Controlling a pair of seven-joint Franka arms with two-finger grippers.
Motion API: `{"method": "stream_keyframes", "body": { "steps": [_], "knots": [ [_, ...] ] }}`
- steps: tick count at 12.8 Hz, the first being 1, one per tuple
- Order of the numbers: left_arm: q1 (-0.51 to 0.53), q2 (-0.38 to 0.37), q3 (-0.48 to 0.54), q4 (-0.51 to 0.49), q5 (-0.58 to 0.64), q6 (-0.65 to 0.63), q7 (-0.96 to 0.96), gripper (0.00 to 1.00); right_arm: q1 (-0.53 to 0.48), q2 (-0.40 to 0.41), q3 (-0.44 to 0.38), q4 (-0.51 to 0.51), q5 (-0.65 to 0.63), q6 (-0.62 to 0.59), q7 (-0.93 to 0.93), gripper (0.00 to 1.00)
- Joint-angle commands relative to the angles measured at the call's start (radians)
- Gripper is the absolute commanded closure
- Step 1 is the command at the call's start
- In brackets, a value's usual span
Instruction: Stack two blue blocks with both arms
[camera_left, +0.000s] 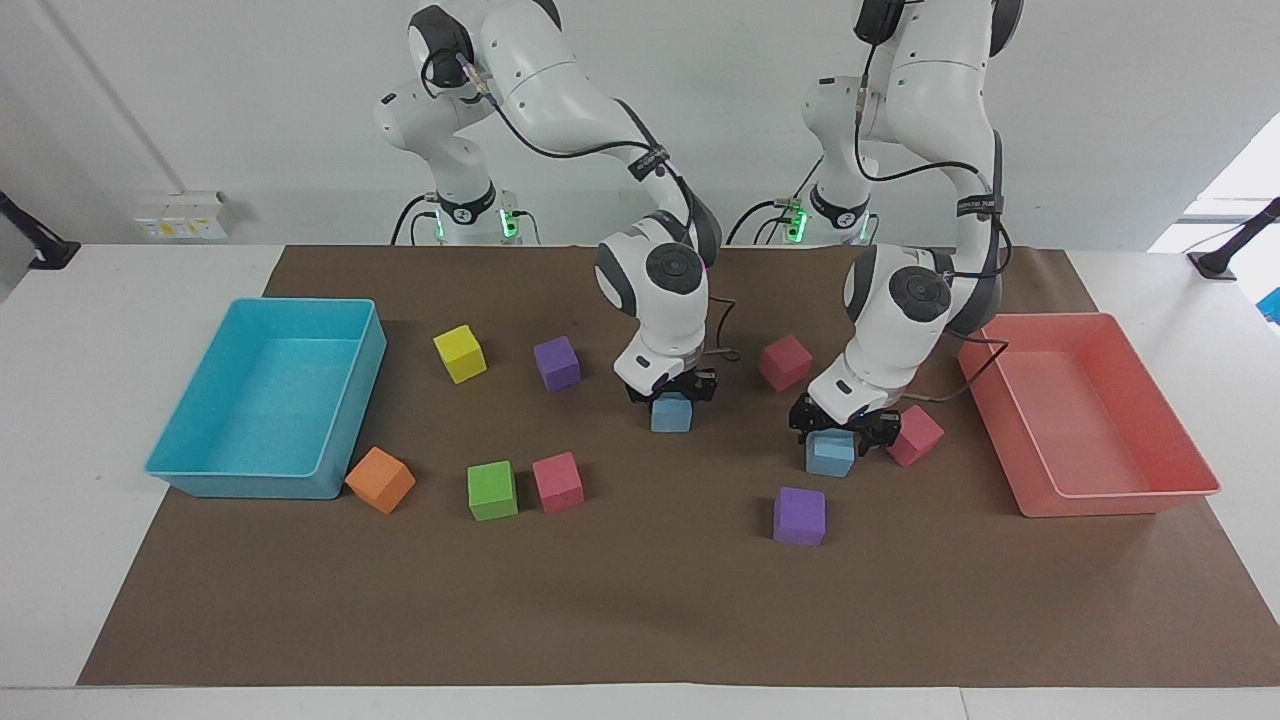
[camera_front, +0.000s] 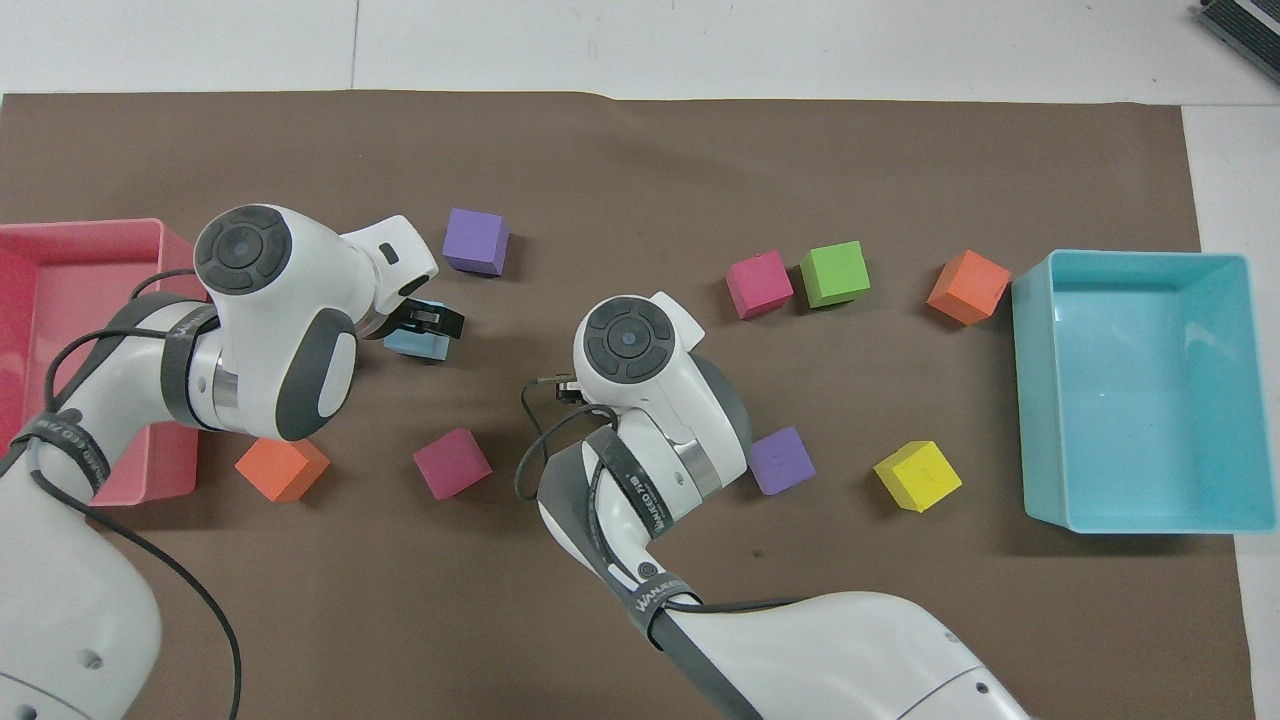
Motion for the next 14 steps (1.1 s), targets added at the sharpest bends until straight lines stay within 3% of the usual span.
{"method": "stream_keyframes", "body": {
  "steps": [1,6,9,11,14],
  "knots": [
    [-0.015,-0.017,0.015,-0.032,-0.002,0.029,-0.011,0.0,0.001,-0.02,0.002,-0.033,-0.003,0.02,-0.014,0.0],
    [-0.016,-0.023,0.015,-0.045,-0.002,0.023,-0.013,0.0,0.014,-0.066,-0.001,-0.033,-0.083,0.015,-0.019,0.0],
    [-0.018,-0.032,0.015,-0.069,-0.002,0.022,-0.023,0.36,0.008,-0.121,-0.007,-0.033,-0.112,0.0,-0.005,0.0],
    [-0.016,-0.029,0.018,-0.059,0.007,0.024,-0.034,0.72,0.003,-0.16,-0.013,-0.04,-0.112,-0.005,-0.004,0.0],
    [-0.016,-0.032,0.02,-0.046,0.009,0.01,-0.036,0.89,-0.058,-0.262,-0.013,-0.101,-0.109,-0.017,-0.025,0.0]
  ]
}}
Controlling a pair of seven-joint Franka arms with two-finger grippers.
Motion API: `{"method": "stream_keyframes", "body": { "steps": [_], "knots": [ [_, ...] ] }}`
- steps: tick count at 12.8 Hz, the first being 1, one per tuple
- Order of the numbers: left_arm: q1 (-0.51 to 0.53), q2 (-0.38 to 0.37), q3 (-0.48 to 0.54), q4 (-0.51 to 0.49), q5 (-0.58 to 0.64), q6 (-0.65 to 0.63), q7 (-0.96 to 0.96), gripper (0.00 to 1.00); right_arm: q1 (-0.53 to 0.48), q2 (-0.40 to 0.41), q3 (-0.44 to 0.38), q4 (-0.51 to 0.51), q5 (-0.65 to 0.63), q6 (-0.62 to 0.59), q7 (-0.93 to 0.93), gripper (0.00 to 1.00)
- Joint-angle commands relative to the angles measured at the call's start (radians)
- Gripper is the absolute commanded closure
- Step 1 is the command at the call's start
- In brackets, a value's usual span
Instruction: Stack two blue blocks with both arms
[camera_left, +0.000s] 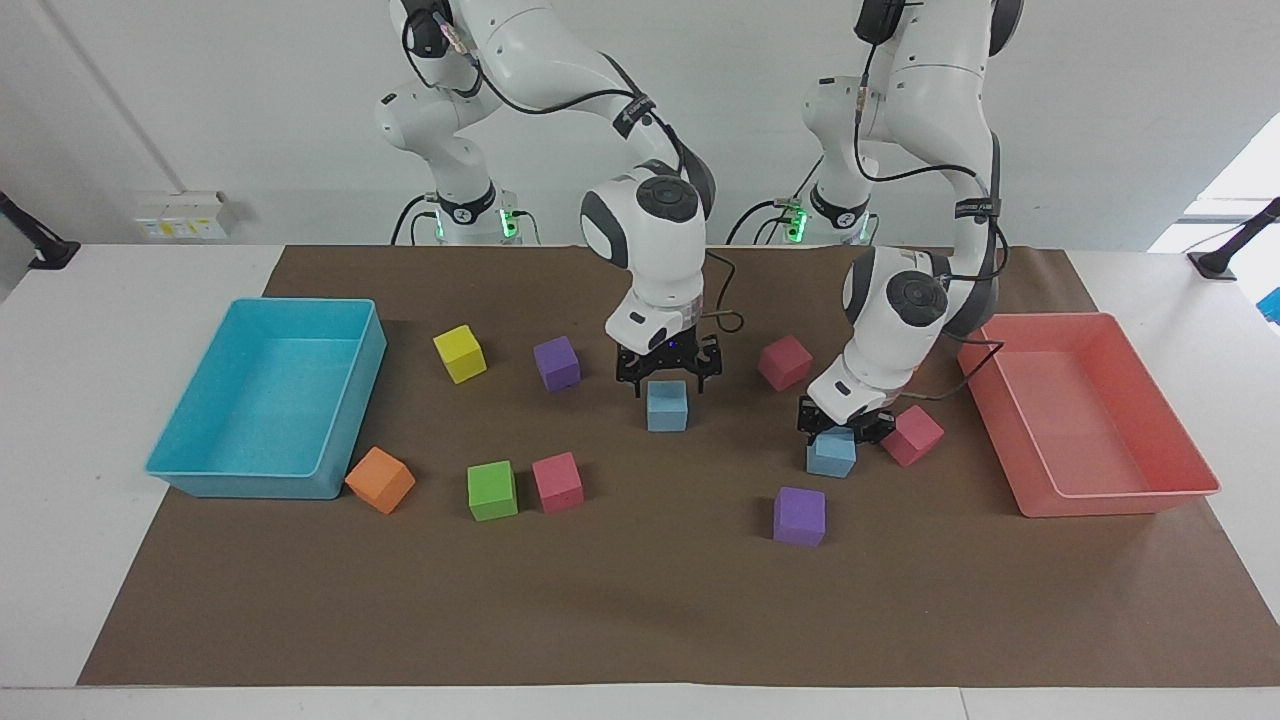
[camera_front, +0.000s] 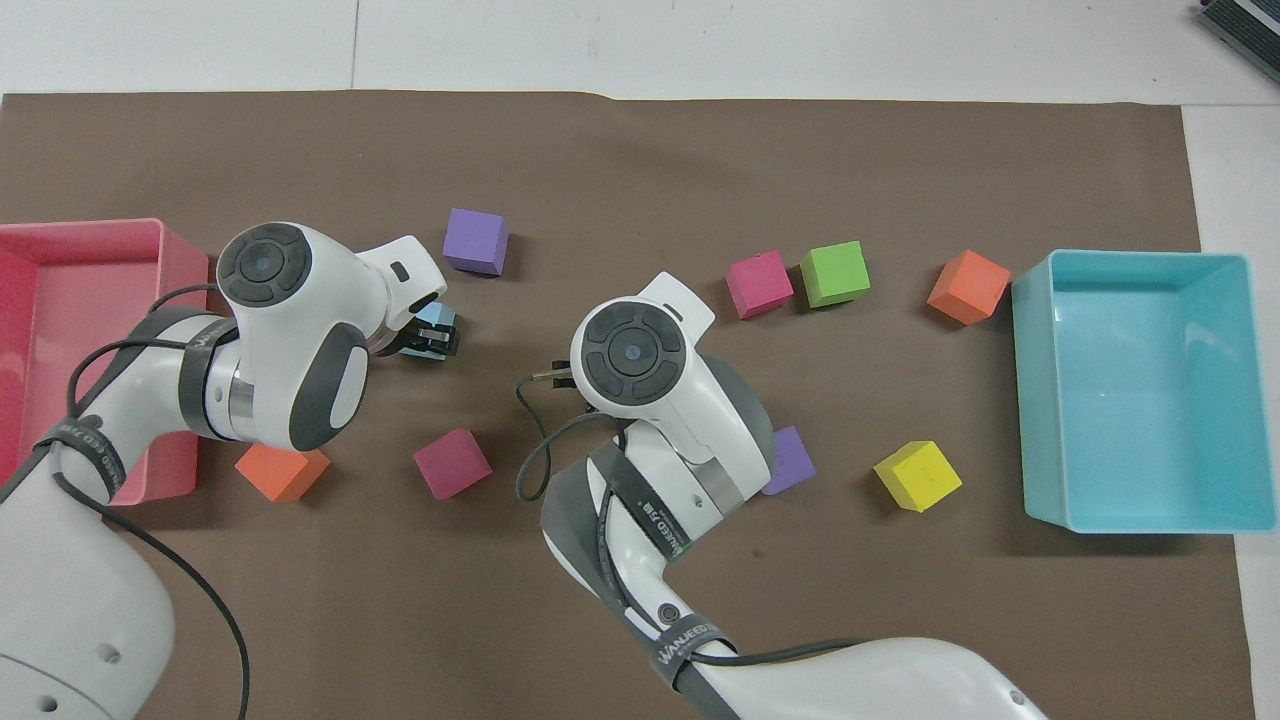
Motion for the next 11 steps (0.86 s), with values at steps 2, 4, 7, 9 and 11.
{"method": "stream_keyframes", "body": {
  "steps": [2,4,7,9,11],
  "knots": [
    [-0.016,-0.064,0.018,-0.016,0.008,-0.017,-0.018,0.9,-0.093,-0.166,0.012,-0.135,0.007,-0.014,-0.045,0.0],
    [-0.016,-0.108,0.018,-0.013,0.008,-0.074,-0.02,0.9,-0.142,-0.18,0.012,-0.152,0.111,-0.024,-0.121,0.0],
    [-0.047,-0.119,0.018,0.061,0.014,-0.189,-0.087,0.9,-0.225,-0.178,0.011,-0.188,0.335,-0.015,-0.4,0.0],
    [-0.073,-0.115,0.016,0.072,0.025,-0.177,-0.174,0.89,-0.277,-0.159,0.012,-0.188,0.444,-0.027,-0.529,0.0],
    [-0.128,-0.118,0.016,0.071,0.025,-0.178,-0.237,0.9,-0.311,-0.136,0.011,-0.189,0.617,-0.059,-0.633,0.0]
  ]
}}
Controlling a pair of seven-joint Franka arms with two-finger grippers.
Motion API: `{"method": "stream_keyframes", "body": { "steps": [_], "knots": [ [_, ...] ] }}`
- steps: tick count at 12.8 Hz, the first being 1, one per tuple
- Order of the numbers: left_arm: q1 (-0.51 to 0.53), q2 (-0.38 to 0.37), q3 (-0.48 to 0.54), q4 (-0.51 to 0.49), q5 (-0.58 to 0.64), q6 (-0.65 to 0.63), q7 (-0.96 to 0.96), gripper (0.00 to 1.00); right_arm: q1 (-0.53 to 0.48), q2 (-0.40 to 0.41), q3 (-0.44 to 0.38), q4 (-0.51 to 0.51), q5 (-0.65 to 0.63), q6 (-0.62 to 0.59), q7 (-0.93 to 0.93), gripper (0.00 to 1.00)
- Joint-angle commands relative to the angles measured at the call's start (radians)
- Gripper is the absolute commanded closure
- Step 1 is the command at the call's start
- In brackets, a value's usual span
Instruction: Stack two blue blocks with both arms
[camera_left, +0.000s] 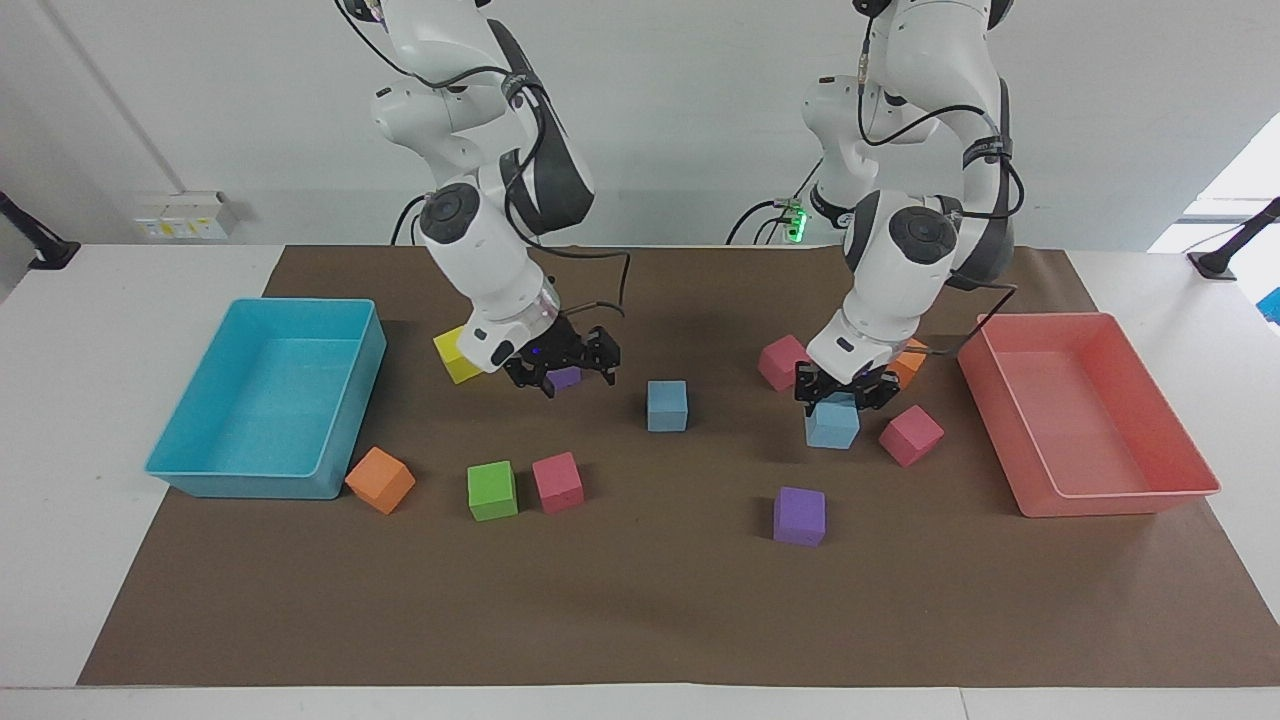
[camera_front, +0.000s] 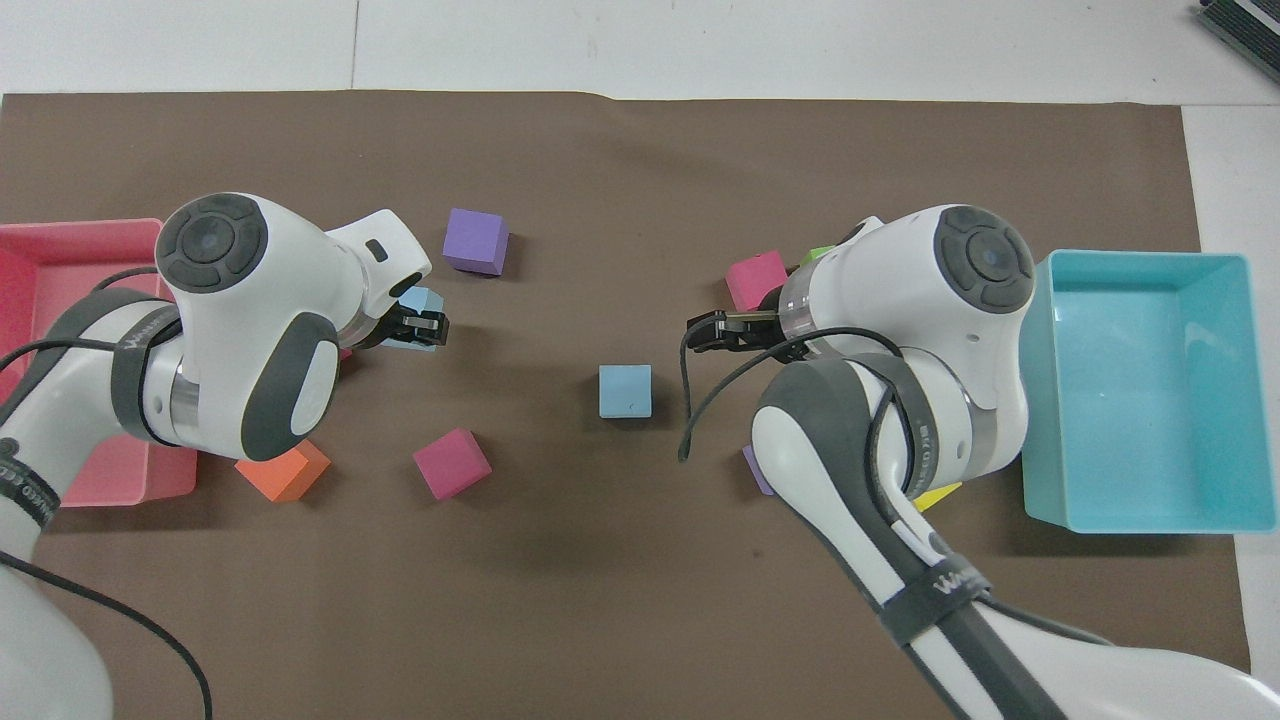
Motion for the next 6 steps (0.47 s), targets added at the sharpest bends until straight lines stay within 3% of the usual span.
{"method": "stream_keyframes", "body": {
  "steps": [1,2,3,6],
  "knots": [
    [-0.093,0.002,0.017,0.011,0.02,-0.018,-0.099,0.9,-0.042,0.017,0.013,-0.011,0.168,-0.022,-0.125,0.0],
    [-0.124,0.0,0.017,0.011,0.019,-0.019,-0.14,0.9,-0.05,0.02,0.013,-0.021,0.197,-0.021,-0.144,0.03],
    [-0.163,0.002,0.017,0.009,0.02,-0.018,-0.182,0.9,-0.058,0.026,0.013,-0.028,0.258,-0.022,-0.181,0.14],
    [-0.231,0.006,0.017,0.018,0.023,0.002,-0.251,0.9,-0.058,0.054,0.013,-0.071,0.439,-0.013,-0.307,0.65]
  ]
}}
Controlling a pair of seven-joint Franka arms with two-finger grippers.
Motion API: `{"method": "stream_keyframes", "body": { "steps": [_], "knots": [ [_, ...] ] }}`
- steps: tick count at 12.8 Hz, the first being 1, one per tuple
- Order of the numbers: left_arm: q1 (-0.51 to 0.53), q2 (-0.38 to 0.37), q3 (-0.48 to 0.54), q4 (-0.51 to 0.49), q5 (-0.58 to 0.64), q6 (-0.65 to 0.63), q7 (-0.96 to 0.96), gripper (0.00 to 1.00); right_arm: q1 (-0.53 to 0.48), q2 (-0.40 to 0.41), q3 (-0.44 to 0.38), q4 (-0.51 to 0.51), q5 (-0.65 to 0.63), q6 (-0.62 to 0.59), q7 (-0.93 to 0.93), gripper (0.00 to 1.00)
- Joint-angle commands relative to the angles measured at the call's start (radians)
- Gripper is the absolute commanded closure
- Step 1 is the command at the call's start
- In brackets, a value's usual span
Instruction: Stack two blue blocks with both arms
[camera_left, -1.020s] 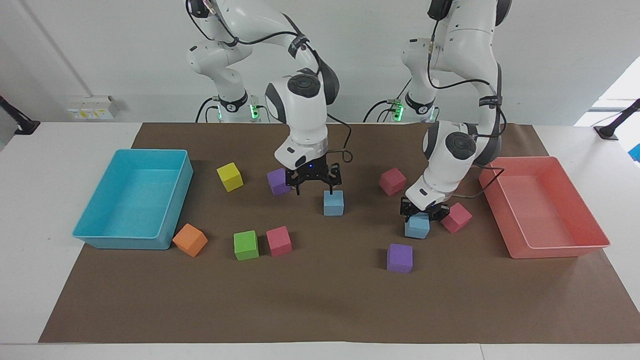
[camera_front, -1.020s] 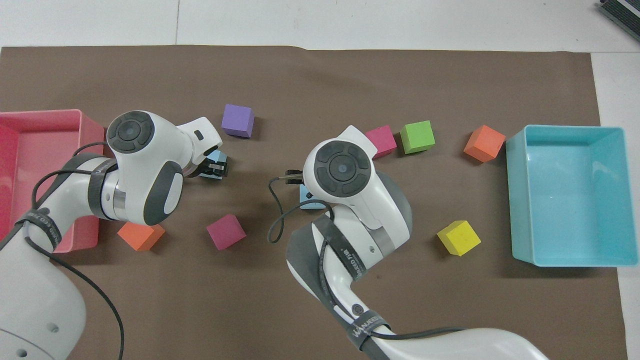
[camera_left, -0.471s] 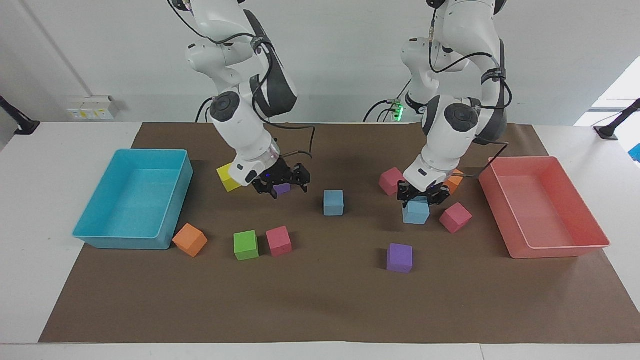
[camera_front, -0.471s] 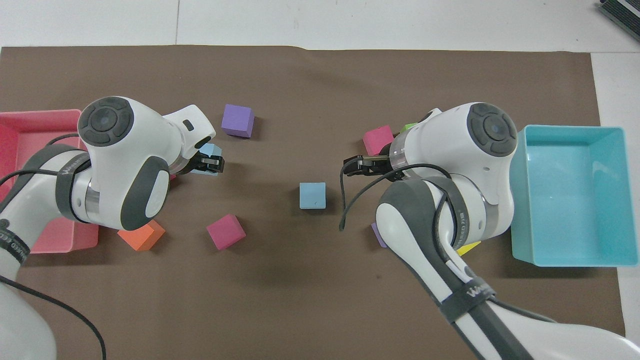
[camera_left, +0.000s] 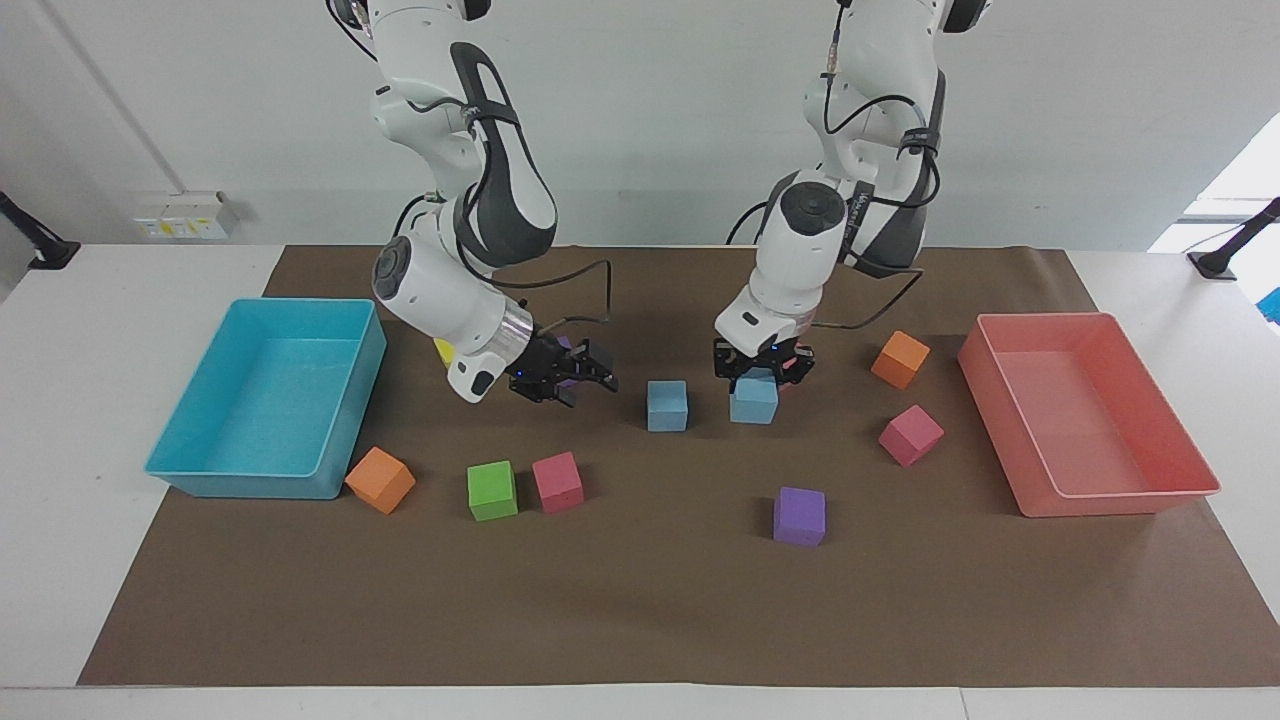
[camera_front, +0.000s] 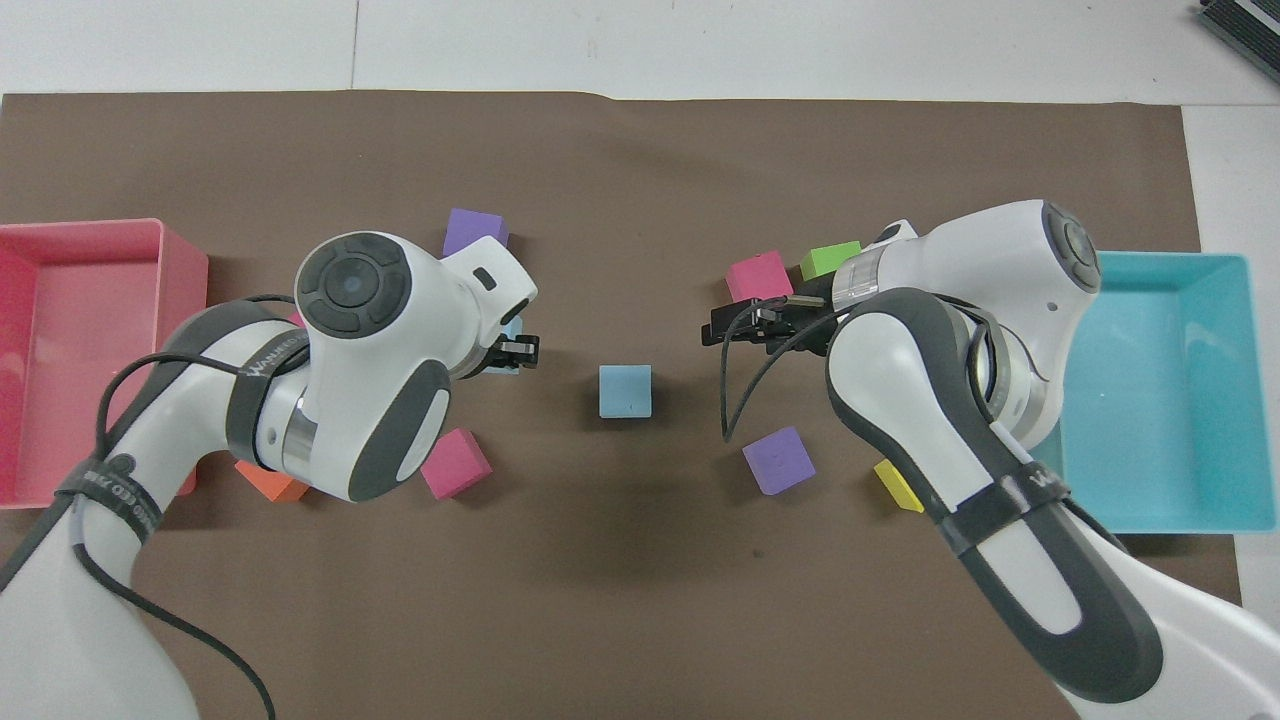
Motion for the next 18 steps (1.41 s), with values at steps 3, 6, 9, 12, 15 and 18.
{"method": "stream_keyframes", "body": {
  "steps": [3,6,9,12,15,18],
  "knots": [
    [-0.086,0.054,0.014,0.08,0.021,0.007,-0.114,0.9,-0.048,0.007,0.013,-0.06,0.187,-0.013,-0.07,1.0],
    [-0.111,0.07,0.013,0.106,0.018,0.01,-0.148,0.9,-0.042,0.035,0.013,-0.081,0.27,-0.019,-0.115,1.0],
    [-0.149,0.094,0.013,0.134,0.019,0.012,-0.184,0.9,-0.053,0.045,0.013,-0.094,0.305,-0.044,-0.124,1.0],
    [-0.155,0.101,0.013,0.132,0.016,0.022,-0.193,0.9,-0.072,0.079,0.013,-0.098,0.351,-0.099,-0.133,1.0],
    [-0.154,0.116,0.013,0.131,0.013,0.029,-0.193,0.9,-0.07,0.108,0.014,-0.106,0.422,-0.111,-0.135,1.0],
    [-0.155,0.116,0.011,0.126,0.01,0.03,-0.204,0.89,-0.068,0.128,0.016,-0.107,0.489,-0.123,-0.135,1.0]
  ]
}}
